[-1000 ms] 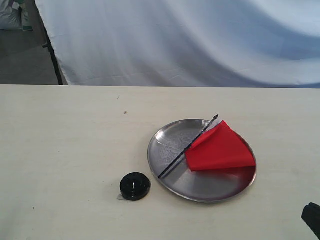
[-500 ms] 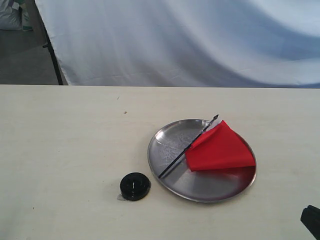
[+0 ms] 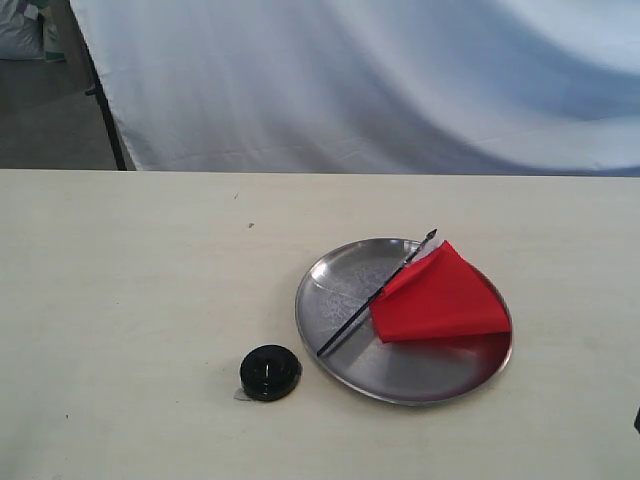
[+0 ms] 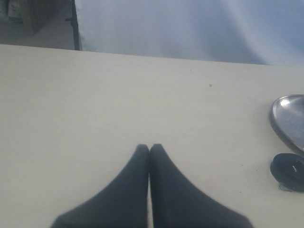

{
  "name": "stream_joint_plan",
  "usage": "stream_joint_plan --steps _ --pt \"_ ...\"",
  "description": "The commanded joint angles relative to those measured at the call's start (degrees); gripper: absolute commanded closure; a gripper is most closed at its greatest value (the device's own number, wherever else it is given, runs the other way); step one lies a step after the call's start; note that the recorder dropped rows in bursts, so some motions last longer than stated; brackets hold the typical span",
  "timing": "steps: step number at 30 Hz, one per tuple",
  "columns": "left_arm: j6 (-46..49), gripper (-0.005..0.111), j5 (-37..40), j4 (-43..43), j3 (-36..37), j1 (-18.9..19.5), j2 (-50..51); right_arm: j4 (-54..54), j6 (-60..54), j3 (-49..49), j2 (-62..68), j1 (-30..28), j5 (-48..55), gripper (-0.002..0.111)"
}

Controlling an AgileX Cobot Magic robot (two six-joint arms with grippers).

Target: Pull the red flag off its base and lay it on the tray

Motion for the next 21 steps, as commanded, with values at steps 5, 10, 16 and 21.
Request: stream_joint_plan --steps 5,10,16,21 --pt "0.0 0.107 0.0 -0.1 0.2 -0.3 -0.3 -0.4 1.9 0.2 -0.3 -9.3 1.6 0.108" --pt "0.0 0.107 0.0 -0.1 0.2 -0.3 -0.3 -0.4 2.8 0.2 -0.3 -11.3 1.6 0.108" --pt "0.0 0.107 0.0 -0.1 0.2 -0.3 -0.3 -1.2 -0.5 0.2 -0.3 -12.8 2.6 0.108" --pt "0.0 0.107 0.0 -0.1 0.2 -0.3 -0.3 -1.2 -0.9 0.2 -0.3 -13.0 2.6 0.108"
